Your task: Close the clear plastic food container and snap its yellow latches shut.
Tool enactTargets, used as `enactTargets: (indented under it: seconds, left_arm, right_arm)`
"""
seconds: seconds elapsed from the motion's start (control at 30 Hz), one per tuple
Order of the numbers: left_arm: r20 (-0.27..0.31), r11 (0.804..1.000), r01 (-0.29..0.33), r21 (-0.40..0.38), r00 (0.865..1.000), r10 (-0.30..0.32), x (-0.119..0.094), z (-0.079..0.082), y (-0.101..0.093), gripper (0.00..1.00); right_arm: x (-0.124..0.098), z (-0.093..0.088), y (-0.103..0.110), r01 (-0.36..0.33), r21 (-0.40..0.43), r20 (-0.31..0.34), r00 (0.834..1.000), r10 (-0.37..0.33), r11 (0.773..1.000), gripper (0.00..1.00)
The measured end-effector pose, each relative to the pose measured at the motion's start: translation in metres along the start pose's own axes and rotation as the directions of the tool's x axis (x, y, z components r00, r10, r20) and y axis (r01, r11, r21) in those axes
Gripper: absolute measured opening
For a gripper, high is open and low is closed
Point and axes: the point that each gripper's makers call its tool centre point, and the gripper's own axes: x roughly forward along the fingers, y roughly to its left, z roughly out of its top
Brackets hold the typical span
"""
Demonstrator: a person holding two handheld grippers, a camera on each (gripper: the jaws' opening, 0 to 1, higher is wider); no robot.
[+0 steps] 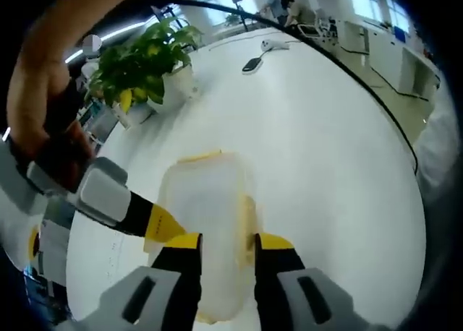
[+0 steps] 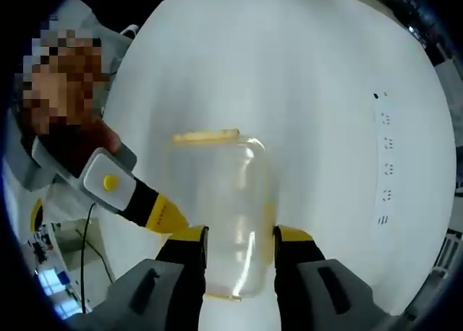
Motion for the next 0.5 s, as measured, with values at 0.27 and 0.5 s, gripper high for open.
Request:
enactTargets:
  seconds: [0.27,0.5]
  left_arm:
    - [-0.020,0.999,-0.022,-0.045,1.000,0.021,0.0003,0.0002,0.0003,0.20]
    - [-0.040,0.999,-0.032,-0.037,0.999,0.031,0.0005,0.0007,-0.0008,0.19]
  right_arm:
    - [0.0003,-0.0002,0.0026,0.002,0.004,0.000,1.000,-0.002,1.000,0.33]
    - [0.0014,-0.0001,0.0042,-0.009,0.005,0.002,1.000,0.009,1.000,0.33]
